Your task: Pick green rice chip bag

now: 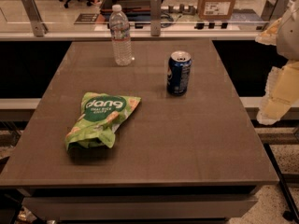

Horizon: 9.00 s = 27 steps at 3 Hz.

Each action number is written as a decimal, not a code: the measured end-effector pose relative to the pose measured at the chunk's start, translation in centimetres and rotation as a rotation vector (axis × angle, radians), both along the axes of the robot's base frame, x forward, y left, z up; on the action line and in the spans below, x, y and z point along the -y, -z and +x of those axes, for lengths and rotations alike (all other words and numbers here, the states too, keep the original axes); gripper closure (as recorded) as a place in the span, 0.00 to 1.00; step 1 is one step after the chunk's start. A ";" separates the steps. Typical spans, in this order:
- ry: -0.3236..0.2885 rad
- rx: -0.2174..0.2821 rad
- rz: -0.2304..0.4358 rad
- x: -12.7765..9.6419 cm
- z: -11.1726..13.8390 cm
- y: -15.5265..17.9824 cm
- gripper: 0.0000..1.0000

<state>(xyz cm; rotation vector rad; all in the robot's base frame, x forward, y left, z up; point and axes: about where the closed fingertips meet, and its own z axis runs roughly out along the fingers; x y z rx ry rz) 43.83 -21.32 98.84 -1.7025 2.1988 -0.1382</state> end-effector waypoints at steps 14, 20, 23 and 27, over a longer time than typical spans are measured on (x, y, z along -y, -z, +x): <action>-0.711 0.238 0.640 -33.3 -0.7 13.5 0.00; -0.705 0.241 0.689 -35.0 -1.0 13.7 1.00; -0.936 0.478 0.809 -32.8 0.4 5.7 1.00; -1.135 0.695 0.807 -31.2 2.5 -3.7 1.00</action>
Offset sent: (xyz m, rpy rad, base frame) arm -0.0009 0.0384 -0.0195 -0.0161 -0.1923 0.2122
